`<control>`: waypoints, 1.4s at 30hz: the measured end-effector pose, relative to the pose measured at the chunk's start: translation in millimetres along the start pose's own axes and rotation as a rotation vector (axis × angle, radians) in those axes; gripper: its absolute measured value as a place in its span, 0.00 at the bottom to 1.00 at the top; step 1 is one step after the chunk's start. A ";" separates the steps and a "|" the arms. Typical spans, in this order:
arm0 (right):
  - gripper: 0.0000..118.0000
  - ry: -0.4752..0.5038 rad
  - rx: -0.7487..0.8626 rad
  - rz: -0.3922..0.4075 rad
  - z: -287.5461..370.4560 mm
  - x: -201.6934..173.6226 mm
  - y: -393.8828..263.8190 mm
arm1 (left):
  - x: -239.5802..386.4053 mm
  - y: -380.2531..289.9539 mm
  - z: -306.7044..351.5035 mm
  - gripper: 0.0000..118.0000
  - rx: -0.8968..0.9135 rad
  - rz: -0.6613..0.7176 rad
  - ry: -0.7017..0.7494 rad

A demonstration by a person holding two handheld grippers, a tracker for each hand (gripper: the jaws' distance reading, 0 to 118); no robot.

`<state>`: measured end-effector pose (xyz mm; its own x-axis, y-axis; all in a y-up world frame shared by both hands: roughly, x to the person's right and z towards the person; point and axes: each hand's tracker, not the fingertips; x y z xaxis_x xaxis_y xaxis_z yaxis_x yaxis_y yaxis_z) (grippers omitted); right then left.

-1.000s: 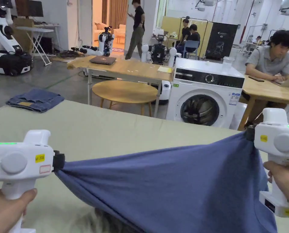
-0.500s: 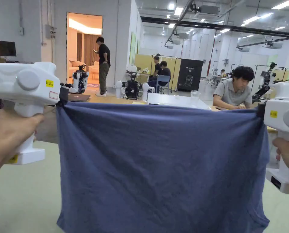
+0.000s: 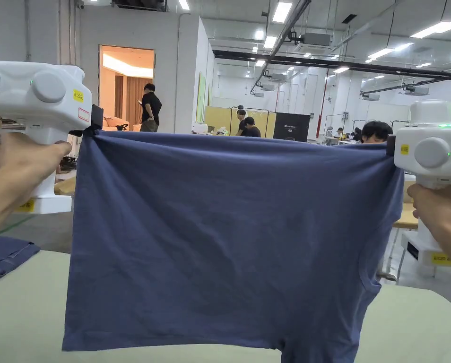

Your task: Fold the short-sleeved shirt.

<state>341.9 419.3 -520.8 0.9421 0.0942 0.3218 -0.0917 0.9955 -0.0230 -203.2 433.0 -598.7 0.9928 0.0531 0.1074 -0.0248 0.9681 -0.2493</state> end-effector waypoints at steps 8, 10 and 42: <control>0.02 0.009 -0.008 0.053 14.1 -7.0 -36.4 | -3.1 -45.4 -10.2 0.01 -0.024 -0.030 0.004; 0.02 0.007 -0.032 0.082 21.9 -8.7 -56.2 | -4.6 -68.9 -11.9 0.01 -0.043 -0.048 0.006; 0.02 0.094 -0.395 0.144 317.0 29.4 -281.3 | -28.6 -371.2 209.6 0.01 -0.242 -0.004 -0.084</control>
<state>293.2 139.6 -204.8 0.9557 0.2142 0.2021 -0.1105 0.8970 -0.4280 -247.0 123.4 -307.5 0.9793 0.0796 0.1863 0.0178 0.8823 -0.4704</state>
